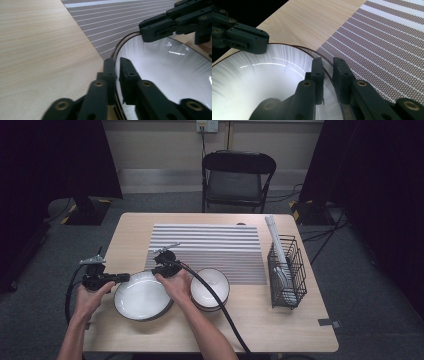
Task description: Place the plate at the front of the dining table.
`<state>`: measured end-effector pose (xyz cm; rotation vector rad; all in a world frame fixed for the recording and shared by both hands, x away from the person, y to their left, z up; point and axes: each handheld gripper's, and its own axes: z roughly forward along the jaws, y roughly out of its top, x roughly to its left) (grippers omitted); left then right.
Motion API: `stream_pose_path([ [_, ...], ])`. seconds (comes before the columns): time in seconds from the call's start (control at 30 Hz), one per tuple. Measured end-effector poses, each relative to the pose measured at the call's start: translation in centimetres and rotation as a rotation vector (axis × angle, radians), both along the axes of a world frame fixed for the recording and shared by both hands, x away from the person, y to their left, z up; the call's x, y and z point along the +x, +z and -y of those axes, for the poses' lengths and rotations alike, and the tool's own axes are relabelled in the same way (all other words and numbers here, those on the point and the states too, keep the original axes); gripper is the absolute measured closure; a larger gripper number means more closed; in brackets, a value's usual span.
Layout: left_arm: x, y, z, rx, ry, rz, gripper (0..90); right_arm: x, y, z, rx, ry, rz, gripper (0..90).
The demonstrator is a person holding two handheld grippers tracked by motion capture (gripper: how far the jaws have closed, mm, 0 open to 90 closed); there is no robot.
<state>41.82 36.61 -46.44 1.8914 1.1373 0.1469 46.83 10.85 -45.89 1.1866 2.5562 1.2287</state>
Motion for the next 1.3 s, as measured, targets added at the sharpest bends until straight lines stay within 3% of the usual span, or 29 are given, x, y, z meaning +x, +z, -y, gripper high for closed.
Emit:
stream_pose_path([
  [0.13, 0.07, 0.01, -0.05, 0.003, 0.010, -0.007, 85.8, -0.03, -0.06, -0.06, 0.011, -0.005, 0.004, 79.9],
  [0.2, 0.02, 0.10, 0.06, 0.020, 0.004, 0.003, 86.3, 0.00, 0.08, -0.12, 0.035, -0.008, 0.016, 84.1],
  [0.3, -0.02, 0.11, 0.05, 0.020, 0.004, 0.002, 86.6, 0.05, 0.28, -0.32, 0.021, -0.002, 0.015, 84.2],
  [0.4, 0.01, 0.12, -0.01, 0.016, 0.006, -0.002, 86.8, 0.02, -0.03, -0.38, 0.002, 0.002, 0.013, 78.5],
  [0.97, -0.10, 0.41, -0.73, -0.012, 0.021, 0.011, 87.3, -0.38, -0.39, -0.37, 0.025, 0.003, 0.015, 78.1],
  [1.03, 0.01, 0.37, -0.84, -0.024, 0.024, -0.005, 87.3, -0.36, -0.38, -0.42, 0.021, 0.005, 0.020, 78.1],
  [1.3, 0.00, 0.10, -0.57, -0.002, 0.012, -0.019, 84.2, -0.33, -0.37, -0.45, 0.016, 0.006, 0.017, 78.1],
])
